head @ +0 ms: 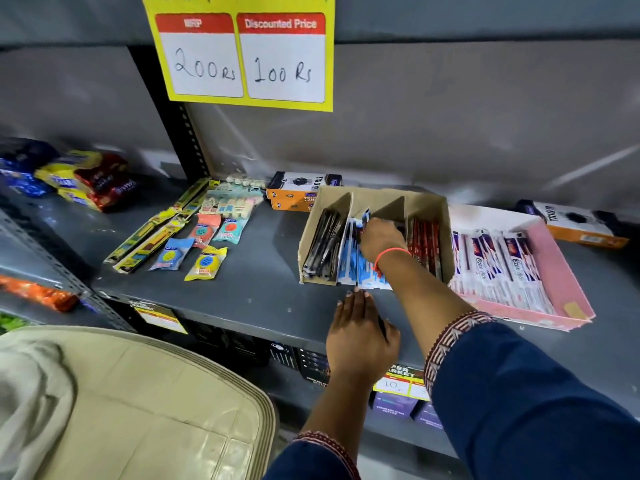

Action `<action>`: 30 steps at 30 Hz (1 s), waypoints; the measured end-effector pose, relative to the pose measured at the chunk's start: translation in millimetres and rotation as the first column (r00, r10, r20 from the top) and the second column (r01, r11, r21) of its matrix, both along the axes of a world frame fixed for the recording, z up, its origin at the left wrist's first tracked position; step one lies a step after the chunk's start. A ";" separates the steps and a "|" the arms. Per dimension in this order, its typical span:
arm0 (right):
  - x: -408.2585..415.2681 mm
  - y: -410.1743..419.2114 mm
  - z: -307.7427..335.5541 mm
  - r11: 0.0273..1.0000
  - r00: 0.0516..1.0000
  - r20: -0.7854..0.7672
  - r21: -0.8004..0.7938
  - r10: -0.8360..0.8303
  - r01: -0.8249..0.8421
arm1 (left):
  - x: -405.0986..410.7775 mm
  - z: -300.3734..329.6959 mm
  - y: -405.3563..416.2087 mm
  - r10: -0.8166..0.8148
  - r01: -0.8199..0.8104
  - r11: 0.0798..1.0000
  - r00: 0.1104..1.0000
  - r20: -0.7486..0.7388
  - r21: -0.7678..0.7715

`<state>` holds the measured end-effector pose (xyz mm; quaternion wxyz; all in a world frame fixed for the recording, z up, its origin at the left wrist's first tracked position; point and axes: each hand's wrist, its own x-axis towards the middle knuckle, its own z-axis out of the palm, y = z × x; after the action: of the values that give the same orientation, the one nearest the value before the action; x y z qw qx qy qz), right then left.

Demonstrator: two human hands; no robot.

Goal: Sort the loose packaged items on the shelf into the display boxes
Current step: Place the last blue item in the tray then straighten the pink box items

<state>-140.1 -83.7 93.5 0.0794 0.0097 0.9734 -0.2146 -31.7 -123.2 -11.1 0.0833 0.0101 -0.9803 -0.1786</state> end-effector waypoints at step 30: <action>28.7 144.6 -19.6 0.957 0.956 -0.028 -0.001 -0.291 0.291 | 0.3 0.7 0.8 -0.029 0.034 0.993 0.999 0.044 -0.112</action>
<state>-111.4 60.9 73.9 0.0336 0.1499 0.9627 -0.2228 -31.4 -122.4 -10.4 0.0599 -0.0061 -0.9904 -0.1242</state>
